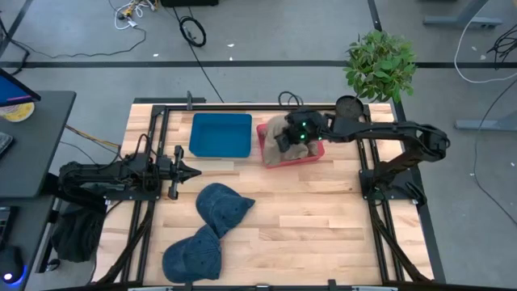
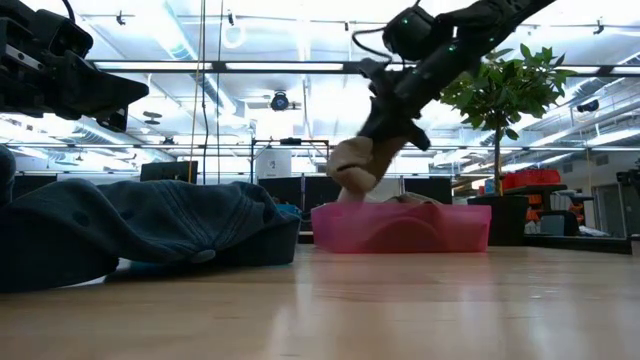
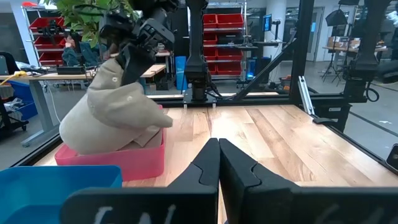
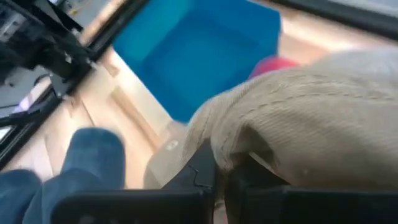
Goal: Pick & Place hat
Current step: Put the brown cap into the pink bin
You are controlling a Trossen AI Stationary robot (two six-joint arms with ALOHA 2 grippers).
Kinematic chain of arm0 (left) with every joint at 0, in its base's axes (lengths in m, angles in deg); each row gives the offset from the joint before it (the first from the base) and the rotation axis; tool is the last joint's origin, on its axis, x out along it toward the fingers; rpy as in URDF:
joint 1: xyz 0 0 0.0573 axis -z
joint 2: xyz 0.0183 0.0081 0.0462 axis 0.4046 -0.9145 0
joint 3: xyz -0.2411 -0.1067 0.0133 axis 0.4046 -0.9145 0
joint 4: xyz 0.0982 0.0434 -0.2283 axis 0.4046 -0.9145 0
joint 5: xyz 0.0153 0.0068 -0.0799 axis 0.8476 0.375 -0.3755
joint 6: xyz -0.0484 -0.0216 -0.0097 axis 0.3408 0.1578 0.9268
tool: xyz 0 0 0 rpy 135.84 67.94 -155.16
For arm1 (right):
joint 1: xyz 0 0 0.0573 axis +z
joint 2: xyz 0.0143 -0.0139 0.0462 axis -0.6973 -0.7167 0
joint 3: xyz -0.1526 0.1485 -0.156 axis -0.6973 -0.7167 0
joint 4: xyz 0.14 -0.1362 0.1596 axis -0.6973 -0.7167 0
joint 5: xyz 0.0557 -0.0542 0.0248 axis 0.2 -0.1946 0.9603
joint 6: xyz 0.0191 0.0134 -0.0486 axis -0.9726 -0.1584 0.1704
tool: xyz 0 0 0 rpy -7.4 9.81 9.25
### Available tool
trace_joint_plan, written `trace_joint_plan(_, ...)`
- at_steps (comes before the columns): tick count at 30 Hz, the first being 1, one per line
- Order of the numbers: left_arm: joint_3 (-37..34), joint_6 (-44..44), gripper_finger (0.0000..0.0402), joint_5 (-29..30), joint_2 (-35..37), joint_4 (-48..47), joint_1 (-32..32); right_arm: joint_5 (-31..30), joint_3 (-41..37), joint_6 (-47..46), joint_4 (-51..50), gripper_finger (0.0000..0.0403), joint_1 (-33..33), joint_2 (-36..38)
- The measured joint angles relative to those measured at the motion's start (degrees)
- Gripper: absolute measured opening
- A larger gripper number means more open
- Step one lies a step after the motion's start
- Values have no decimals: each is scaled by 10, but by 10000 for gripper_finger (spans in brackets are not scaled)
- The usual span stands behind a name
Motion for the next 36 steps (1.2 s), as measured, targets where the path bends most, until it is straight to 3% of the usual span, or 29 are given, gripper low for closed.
trace_joint_plan(7,0,0,3,0,0,0,0,158,-1,96,-68,8,-58,50)
trace_joint_plan(14,0,0,3,0,0,0,0,323,0,99,-66,8,-164,74)
trace_joint_plan(19,0,0,3,0,0,0,0,343,0,116,-59,8,-209,57)
trace_joint_plan(28,0,0,3,0,0,0,0,475,0,63,39,8,-220,-6)
trace_joint_plan(33,0,0,3,0,0,0,0,479,0,52,61,8,-221,-34)
trace_joint_plan(36,0,0,3,0,0,0,0,450,0,52,40,8,-225,-48)
